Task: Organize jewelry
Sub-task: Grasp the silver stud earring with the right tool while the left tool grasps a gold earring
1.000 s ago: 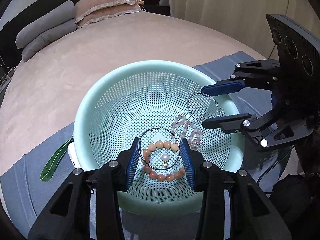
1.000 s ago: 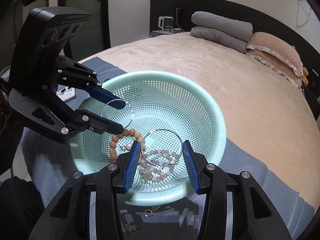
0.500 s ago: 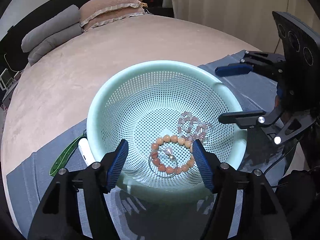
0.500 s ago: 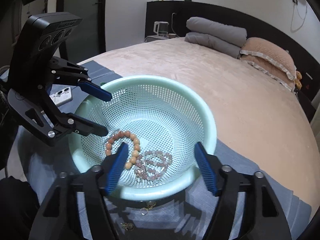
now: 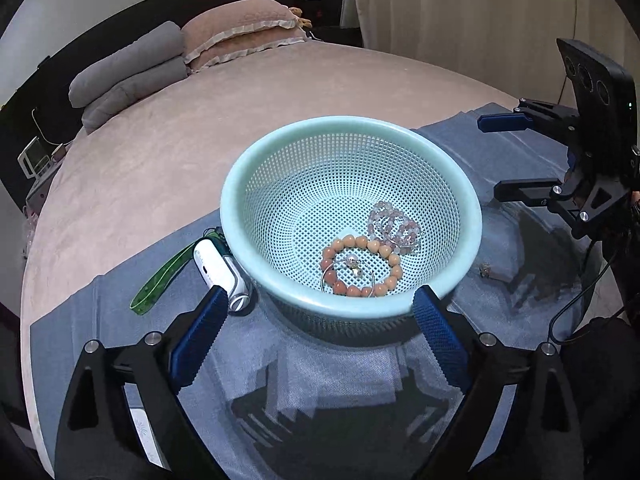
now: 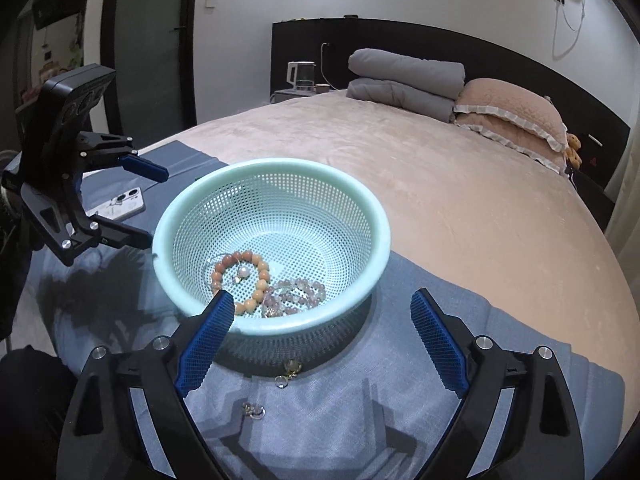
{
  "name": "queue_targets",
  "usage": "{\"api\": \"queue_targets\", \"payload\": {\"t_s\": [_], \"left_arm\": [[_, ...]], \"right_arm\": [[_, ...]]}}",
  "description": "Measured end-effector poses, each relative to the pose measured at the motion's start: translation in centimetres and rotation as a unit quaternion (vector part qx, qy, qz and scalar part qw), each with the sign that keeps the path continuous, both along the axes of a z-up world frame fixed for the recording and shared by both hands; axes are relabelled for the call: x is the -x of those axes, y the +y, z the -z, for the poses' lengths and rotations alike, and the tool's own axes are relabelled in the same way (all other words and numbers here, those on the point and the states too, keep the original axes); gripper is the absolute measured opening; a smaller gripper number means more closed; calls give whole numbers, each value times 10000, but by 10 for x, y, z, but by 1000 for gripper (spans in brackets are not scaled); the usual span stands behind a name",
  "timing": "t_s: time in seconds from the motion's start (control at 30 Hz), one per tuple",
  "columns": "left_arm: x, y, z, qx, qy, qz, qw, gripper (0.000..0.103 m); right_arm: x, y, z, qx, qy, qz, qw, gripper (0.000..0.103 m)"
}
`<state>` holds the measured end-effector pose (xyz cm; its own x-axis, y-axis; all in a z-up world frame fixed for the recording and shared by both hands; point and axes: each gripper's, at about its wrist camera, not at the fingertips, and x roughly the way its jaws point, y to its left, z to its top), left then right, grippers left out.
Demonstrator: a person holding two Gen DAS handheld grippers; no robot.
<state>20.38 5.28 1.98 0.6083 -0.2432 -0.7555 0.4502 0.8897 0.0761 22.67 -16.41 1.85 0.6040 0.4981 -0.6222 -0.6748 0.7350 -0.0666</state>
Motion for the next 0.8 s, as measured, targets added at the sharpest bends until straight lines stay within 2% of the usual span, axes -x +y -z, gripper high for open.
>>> {"api": "queue_targets", "payload": {"t_s": [0.1, 0.3, 0.37, 0.47, 0.63, 0.8], "left_arm": [[12, 0, 5, 34, -38, 20, 10000, 97], [30, -17, 26, 145, -27, 466, 9988, 95], [28, -25, 33, 188, 72, 528, 9984, 80], [23, -36, 46, 272, 372, 634, 9969, 69], [16, -51, 60, 269, 541, 663, 9960, 62], [6, -52, 65, 355, 689, 608, 9951, 54]], "right_arm": [[12, -5, 3, -3, -27, -82, 10000, 86], [30, -10, 20, 9, 107, -248, 9996, 84], [32, -9, 27, 21, 263, -309, 9992, 80], [34, -6, 41, 125, 494, -402, 9979, 71], [33, 5, 64, 370, 874, -621, 9935, 46], [31, 7, 76, 312, 1041, -689, 9917, 39]]}}
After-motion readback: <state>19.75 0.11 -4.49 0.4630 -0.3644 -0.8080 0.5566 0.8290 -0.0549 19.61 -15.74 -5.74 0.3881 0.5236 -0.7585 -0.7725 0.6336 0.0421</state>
